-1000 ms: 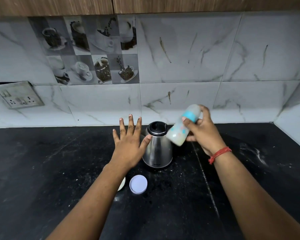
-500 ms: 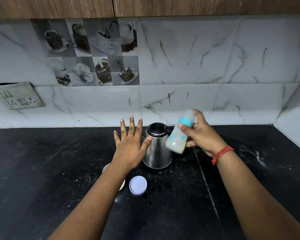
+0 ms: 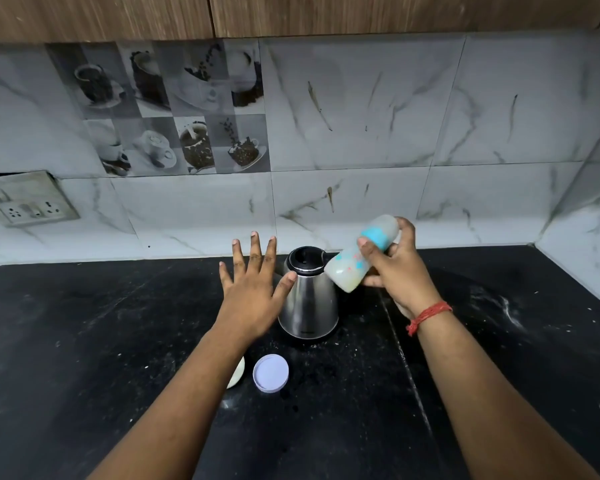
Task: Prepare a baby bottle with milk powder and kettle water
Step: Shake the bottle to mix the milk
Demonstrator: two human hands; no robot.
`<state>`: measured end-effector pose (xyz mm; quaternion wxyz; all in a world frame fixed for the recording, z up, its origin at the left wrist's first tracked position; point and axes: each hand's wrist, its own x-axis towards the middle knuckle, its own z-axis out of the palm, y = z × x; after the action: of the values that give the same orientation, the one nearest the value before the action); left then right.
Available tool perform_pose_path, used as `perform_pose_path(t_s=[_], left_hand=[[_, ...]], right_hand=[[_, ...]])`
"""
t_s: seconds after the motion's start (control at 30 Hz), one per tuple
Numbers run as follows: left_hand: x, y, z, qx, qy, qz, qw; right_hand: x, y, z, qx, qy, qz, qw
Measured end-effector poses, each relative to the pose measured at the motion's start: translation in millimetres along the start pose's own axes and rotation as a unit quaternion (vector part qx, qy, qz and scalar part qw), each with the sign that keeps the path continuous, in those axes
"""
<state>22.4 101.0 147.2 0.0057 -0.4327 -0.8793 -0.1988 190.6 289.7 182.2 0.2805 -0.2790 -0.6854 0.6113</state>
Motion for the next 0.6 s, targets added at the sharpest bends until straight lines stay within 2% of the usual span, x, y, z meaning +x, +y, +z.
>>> perform_pose_path(t_s=[0.1, 0.2, 0.27, 0.37, 0.47, 0.57, 0.6], left_hand=[[0.1, -0.1, -0.8, 0.009, 0.004, 0.005, 1.000], [2.7, -0.3, -1.3, 0.003, 0.002, 0.003, 1.000], [2.3, 0.4, -2.8, 0.007, 0.004, 0.005, 1.000], [3.7, 1.2, -2.7, 0.005, 0.000, 0.004, 1.000], [3.1, 0.7, -2.6, 0.012, 0.000, 0.006, 1.000], [4.5, 0.3, -1.7, 0.005, -0.005, 0.001, 1.000], [4.6, 1.1, -1.4, 0.005, -0.005, 0.003, 1.000]], right_hand=[[-0.7, -2.3, 1.3, -0.035, -0.080, 0.021, 0.996], [0.4, -2.0, 0.7, -0.001, -0.024, 0.012, 1.000], [-1.1, -5.3, 4.5, -0.029, -0.058, 0.014, 0.998], [2.0, 0.2, 1.5, 0.008, -0.018, 0.007, 1.000], [-0.2, -1.7, 3.3, -0.037, -0.099, 0.030, 0.994], [1.5, 3.5, 4.7, 0.017, -0.007, 0.010, 1.000], [1.5, 1.7, 4.5, 0.018, -0.002, 0.007, 1.000]])
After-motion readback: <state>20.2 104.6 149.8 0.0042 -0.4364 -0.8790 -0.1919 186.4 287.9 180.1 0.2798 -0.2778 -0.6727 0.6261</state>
